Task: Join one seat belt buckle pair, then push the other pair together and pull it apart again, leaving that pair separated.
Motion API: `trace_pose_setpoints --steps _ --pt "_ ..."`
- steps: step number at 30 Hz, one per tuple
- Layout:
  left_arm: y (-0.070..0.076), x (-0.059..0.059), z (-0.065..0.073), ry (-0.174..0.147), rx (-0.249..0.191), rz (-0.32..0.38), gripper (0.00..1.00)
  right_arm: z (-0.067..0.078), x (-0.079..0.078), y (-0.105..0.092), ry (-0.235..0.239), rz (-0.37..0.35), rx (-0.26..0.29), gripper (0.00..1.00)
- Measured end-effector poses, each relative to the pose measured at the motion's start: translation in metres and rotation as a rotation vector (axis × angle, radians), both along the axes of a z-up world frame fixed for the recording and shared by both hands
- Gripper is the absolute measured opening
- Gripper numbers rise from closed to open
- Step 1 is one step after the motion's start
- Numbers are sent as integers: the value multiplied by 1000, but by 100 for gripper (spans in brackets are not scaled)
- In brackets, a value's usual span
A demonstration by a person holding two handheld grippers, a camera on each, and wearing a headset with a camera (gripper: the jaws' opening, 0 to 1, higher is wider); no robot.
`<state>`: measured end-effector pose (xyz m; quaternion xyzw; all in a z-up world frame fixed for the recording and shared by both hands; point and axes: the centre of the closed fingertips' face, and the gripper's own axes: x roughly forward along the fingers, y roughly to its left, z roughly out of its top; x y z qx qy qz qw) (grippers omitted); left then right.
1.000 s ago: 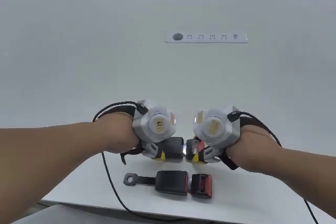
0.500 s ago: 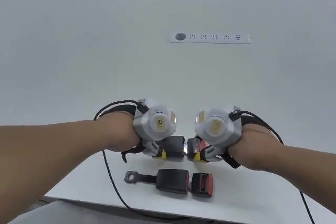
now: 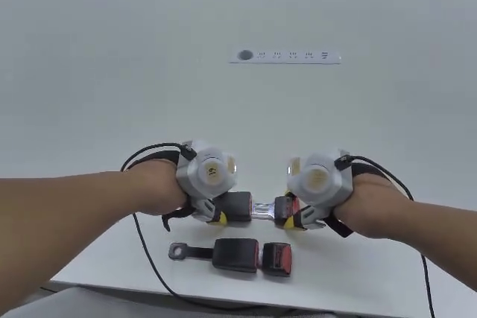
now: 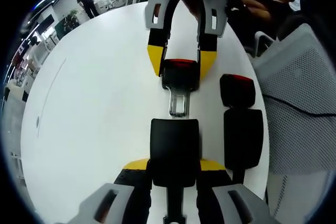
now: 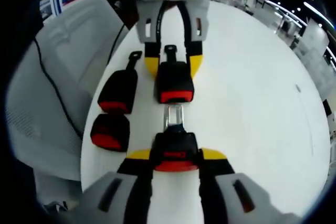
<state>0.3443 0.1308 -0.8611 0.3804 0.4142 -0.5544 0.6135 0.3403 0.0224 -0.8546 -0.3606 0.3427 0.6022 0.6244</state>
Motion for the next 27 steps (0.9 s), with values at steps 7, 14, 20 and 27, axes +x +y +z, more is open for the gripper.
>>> trace_pose_setpoints --steps 7,14,20,27 --pt "-1 0 1 6 -5 10 34 1 0 -40 -16 -43 -29 33" --pt "-2 -1 3 6 0 30 33 0 -2 -85 -18 -90 -87 33" --pt "-2 1 5 -43 19 15 37 -1 -1 -109 -30 -121 -125 34" --pt "0 2 10 -97 36 40 48 1 -1 -115 -48 -166 -118 43"
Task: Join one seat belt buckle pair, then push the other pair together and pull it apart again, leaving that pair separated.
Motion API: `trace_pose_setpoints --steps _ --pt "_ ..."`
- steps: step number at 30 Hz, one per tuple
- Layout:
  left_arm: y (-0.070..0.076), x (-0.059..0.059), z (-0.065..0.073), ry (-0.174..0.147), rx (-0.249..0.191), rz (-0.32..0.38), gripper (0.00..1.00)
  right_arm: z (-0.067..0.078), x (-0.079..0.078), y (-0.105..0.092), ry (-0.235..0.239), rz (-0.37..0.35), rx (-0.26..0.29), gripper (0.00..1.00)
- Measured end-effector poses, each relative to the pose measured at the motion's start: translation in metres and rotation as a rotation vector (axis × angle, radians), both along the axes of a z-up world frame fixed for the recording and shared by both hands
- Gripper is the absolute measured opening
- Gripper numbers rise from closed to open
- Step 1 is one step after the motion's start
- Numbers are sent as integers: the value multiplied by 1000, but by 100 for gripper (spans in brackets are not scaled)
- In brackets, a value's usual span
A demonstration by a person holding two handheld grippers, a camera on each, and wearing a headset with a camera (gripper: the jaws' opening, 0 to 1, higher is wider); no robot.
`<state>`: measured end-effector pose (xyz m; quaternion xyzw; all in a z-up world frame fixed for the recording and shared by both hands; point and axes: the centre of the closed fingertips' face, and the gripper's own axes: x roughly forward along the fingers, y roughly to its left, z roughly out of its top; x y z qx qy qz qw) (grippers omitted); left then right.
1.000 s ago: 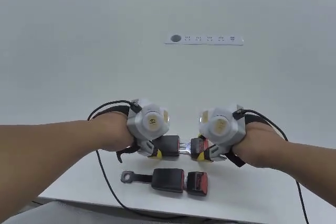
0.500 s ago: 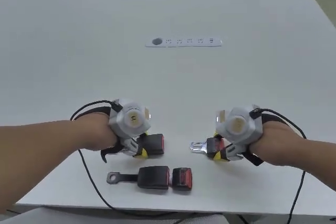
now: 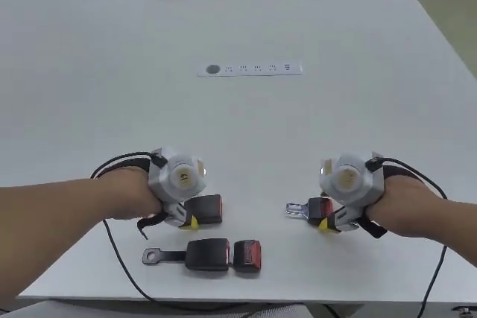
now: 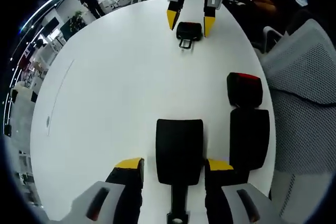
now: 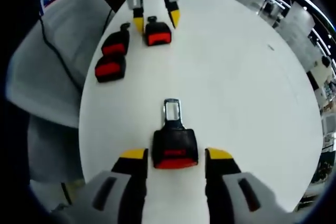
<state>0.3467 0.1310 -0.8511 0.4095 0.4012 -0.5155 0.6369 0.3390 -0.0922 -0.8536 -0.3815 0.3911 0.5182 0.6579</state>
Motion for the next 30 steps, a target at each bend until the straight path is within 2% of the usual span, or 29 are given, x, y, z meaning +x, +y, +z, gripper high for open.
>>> trace_pose_setpoints --steps 2,4,6,8,9,10,14,16,18,20,22,24,26,30 --pt "3 -1 3 3 -2 29 50 2 -1 -2 -11 -11 1 46" --pt "7 -2 9 -10 -9 50 51 6 -2 -3 -23 -22 9 48" --pt "10 -2 15 -22 -21 88 53 12 -3 -1 -31 -56 39 49" --pt "11 -2 25 -47 -66 138 56 18 -6 0 -35 -108 74 53" --pt "11 -4 34 -62 -98 161 58 26 -7 5 -58 -112 117 53" --pt "11 -7 39 -69 -113 169 58 29 -9 6 -62 -119 132 54" --pt "20 -23 64 -100 -196 218 64 52 -22 15 -80 -176 244 57" --pt "26 -30 75 -113 -248 269 68 61 -28 16 -91 -185 265 61" --pt "35 -40 81 -112 -275 311 72 69 -33 17 -101 -206 293 65" --pt "42 -48 84 -114 -281 329 77 76 -41 19 -97 -221 323 67" --pt "52 -58 87 -118 -297 359 82 77 -48 17 -88 -242 326 71" --pt "59 -61 88 -127 -313 387 91 78 -53 15 -90 -244 336 75" --pt "67 -66 89 -120 -324 430 92 78 -57 13 -85 -248 337 78" --pt "80 -71 90 -138 -341 473 95 81 -60 10 -68 -281 372 88"
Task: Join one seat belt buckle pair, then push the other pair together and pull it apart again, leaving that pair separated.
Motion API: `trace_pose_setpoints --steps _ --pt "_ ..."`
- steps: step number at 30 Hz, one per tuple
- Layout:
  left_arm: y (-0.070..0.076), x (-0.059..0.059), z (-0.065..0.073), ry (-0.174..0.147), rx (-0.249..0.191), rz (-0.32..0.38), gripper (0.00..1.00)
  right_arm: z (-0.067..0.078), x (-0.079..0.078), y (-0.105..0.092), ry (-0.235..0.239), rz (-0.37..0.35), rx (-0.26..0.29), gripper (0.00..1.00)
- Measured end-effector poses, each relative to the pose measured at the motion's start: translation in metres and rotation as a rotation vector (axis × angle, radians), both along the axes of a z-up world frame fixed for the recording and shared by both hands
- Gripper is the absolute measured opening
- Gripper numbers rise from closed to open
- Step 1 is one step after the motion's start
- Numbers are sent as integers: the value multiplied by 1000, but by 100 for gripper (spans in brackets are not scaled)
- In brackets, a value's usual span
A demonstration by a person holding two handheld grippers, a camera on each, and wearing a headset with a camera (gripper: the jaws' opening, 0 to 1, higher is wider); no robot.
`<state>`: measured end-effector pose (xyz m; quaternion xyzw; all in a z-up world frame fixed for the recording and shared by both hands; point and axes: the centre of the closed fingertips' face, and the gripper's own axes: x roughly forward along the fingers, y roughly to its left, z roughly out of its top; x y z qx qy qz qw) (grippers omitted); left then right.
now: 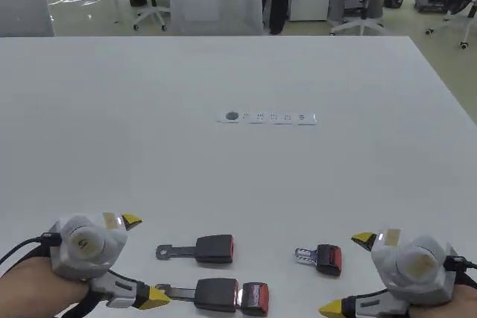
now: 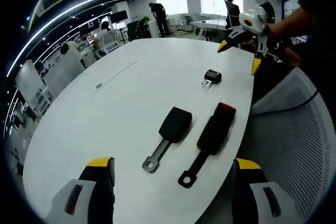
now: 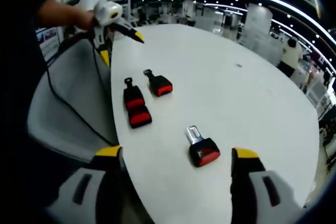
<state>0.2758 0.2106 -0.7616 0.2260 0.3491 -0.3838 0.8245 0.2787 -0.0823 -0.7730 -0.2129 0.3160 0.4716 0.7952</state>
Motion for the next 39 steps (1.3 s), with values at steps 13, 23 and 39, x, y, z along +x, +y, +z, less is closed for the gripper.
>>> trace_pose_setpoints --steps 13,23,39 --pt "17 -10 8 -1 -67 96 100 6 -6 -10 -14 -41 27 100" --pt "22 -17 9 1 -95 140 100 12 -4 -11 14 -109 55 100" --pt "25 -20 6 14 -92 155 100 2 -6 -16 12 -93 15 100"
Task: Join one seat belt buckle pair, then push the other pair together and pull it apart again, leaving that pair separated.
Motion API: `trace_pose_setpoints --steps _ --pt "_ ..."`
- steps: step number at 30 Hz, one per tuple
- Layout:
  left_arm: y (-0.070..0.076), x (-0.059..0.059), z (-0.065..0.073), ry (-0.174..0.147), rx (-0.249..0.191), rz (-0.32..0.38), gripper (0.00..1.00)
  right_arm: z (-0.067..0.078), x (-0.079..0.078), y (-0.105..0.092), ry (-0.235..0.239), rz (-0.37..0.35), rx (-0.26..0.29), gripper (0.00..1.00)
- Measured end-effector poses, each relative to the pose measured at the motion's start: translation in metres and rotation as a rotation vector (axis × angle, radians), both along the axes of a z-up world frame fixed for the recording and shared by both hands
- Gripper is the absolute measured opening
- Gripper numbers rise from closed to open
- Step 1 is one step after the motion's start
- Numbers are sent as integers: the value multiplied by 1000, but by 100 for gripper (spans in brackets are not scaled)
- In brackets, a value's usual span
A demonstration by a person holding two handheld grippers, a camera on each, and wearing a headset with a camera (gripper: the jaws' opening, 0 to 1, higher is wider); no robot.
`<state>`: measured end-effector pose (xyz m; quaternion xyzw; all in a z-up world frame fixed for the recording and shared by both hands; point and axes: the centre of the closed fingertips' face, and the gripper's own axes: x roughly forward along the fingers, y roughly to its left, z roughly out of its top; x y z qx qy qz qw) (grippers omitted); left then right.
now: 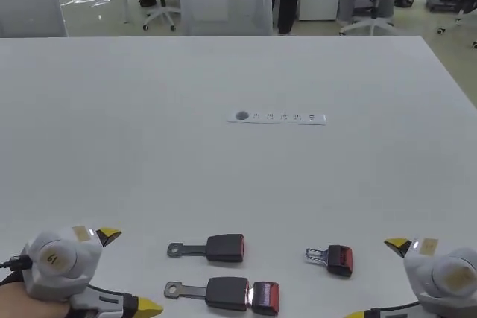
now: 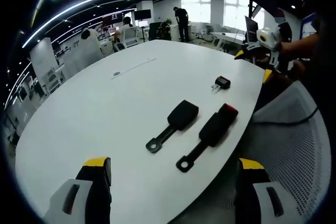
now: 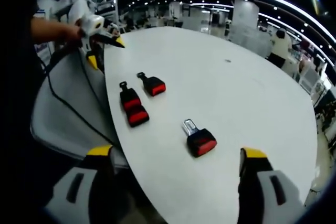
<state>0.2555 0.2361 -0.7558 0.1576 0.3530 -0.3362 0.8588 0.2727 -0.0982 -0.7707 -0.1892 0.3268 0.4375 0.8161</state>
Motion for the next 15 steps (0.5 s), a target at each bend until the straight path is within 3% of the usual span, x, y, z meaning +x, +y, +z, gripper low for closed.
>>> trace_pose_setpoints --steps 15 --pt "3 -4 -4 17 2 3 100 -4 -4 0 12 -8 0 100"
